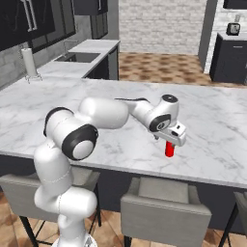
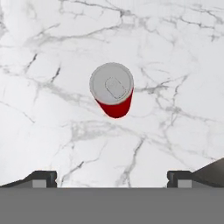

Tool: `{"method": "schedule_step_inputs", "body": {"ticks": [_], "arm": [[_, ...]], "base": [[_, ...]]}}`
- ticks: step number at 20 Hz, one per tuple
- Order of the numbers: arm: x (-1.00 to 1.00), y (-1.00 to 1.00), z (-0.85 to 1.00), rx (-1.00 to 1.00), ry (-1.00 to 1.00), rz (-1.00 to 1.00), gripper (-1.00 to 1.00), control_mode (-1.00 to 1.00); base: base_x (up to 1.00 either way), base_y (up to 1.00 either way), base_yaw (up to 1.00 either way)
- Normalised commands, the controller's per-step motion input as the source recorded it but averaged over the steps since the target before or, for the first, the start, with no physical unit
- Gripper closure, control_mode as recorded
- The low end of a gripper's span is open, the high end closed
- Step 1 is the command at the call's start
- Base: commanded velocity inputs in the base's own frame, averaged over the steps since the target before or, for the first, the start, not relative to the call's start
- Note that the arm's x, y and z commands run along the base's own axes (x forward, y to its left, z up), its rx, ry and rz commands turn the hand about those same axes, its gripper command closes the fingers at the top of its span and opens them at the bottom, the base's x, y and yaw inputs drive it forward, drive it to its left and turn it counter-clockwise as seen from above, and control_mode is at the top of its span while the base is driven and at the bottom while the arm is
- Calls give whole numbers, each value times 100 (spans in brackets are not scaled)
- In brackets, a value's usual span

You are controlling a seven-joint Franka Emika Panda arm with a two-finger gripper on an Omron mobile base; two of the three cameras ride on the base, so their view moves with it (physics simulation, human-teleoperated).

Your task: Four empty soda cans are scattered around the kitchen. Gather all the cans and cluster them next to the stove for recycling.

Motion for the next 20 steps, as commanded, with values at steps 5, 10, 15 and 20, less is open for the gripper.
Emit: {"method": "schedule_step_inputs", "body": {"ticks": [5,10,15,20], "arm": [[29,-11,-13,1,0,0,-100,-100],[24,-9,-18,0,0,0,-100,-100],[22,-10,-20,0,0,0,-100,-100],[23,-9,-19,0,0,0,-100,-100]], "base": [[0,0,0],[0,0,0],[0,0,0],[0,0,0]]}}
